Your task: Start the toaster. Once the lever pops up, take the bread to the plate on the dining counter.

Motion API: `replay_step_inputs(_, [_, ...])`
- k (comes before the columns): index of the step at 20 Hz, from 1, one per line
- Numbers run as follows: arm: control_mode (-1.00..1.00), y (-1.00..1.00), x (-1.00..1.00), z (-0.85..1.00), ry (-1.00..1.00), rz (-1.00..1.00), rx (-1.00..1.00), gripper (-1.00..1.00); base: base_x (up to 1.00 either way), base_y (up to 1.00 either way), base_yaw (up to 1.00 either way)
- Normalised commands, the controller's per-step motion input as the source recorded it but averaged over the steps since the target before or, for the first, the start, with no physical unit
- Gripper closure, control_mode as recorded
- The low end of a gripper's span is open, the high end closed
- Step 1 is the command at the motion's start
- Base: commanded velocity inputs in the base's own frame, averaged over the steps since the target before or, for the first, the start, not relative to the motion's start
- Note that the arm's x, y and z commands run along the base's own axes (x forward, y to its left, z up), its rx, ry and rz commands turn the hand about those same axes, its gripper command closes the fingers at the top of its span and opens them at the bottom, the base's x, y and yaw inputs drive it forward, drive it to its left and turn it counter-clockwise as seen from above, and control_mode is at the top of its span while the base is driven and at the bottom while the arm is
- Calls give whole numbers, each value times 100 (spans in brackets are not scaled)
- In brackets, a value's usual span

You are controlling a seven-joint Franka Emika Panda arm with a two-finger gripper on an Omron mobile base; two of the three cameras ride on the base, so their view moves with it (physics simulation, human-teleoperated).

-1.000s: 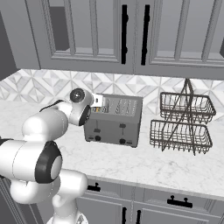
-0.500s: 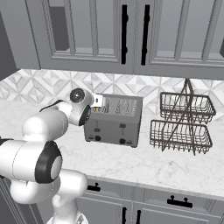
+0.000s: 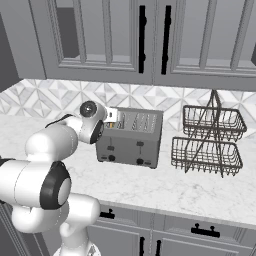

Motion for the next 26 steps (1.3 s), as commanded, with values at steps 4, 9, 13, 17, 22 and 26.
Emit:
replay_step_inputs(4, [-100, 0, 0, 0, 0, 0, 0, -100, 0, 0, 0])
replay_step_inputs(9, [-100, 0, 0, 0, 0, 0, 0, -100, 0, 0, 0])
replay_step_inputs(13, [-100, 0, 0, 0, 0, 0, 0, -100, 0, 0, 0])
replay_step_inputs(17, [-100, 0, 0, 0, 0, 0, 0, -100, 0, 0, 0])
replay_step_inputs(22, [-100, 0, 0, 0, 0, 0, 0, -100, 0, 0, 0])
replay_step_inputs(26, [-100, 0, 0, 0, 0, 0, 0, -100, 0, 0, 0])
